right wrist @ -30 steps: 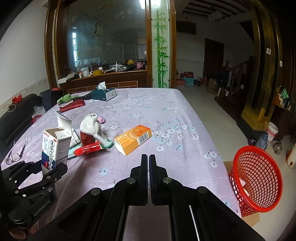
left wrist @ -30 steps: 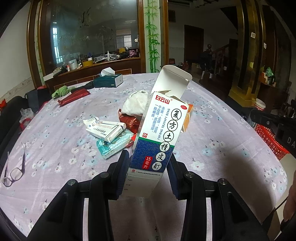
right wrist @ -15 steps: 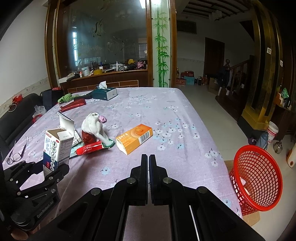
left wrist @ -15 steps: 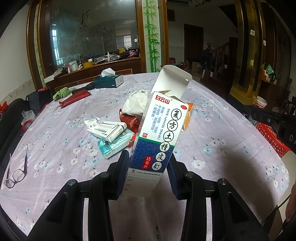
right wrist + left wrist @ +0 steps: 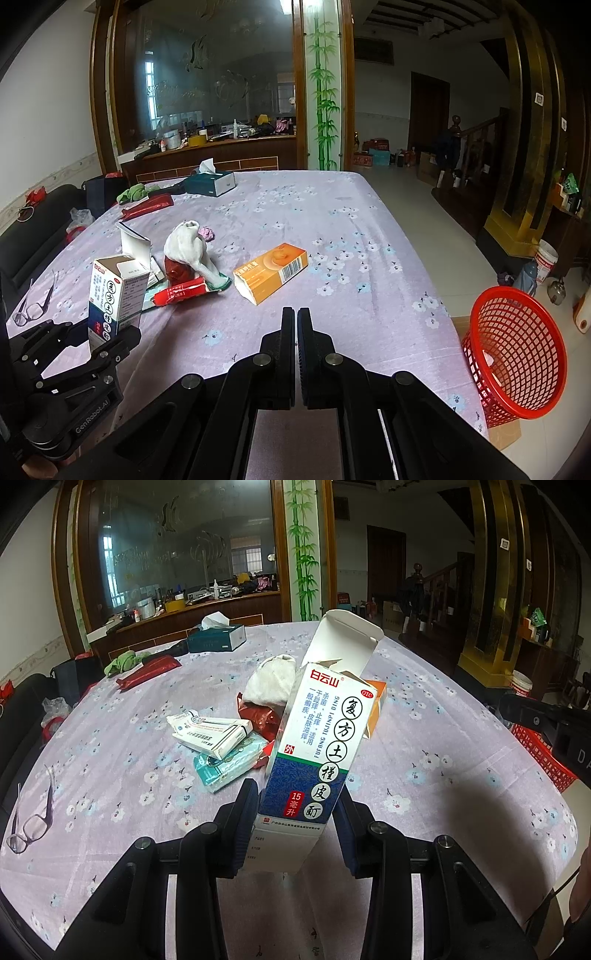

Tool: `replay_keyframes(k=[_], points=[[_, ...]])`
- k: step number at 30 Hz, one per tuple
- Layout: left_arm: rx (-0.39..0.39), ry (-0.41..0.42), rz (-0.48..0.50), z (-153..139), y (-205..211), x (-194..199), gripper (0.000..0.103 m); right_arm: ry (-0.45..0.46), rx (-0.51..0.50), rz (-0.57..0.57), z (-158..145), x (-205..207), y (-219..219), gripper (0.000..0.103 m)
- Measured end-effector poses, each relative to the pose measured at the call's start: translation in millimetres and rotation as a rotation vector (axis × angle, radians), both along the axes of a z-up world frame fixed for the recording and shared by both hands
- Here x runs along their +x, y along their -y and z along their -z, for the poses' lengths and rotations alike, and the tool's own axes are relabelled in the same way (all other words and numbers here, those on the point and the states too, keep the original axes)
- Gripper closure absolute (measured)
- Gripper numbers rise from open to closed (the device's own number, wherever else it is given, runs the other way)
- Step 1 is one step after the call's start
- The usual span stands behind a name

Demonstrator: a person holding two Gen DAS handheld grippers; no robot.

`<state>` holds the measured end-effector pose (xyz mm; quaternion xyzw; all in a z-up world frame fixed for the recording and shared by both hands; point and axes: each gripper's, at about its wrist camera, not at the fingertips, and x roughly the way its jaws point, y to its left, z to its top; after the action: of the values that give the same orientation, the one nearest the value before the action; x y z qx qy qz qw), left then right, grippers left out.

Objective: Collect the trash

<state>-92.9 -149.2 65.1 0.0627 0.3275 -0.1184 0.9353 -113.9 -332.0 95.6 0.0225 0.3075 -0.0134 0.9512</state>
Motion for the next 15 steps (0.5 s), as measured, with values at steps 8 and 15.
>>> replay_keyframes(k=[8, 15], points=[[0.002, -0.003, 0.001, 2.0, 0.4, 0.4, 0.064, 0.000, 0.002, 0.000, 0.2, -0.2, 0.2, 0.101], [0.003, -0.003, 0.001, 3.1, 1.1, 0.7, 0.064, 0.000, 0.006, 0.000, 1.4, -0.2, 0.9, 0.101]])
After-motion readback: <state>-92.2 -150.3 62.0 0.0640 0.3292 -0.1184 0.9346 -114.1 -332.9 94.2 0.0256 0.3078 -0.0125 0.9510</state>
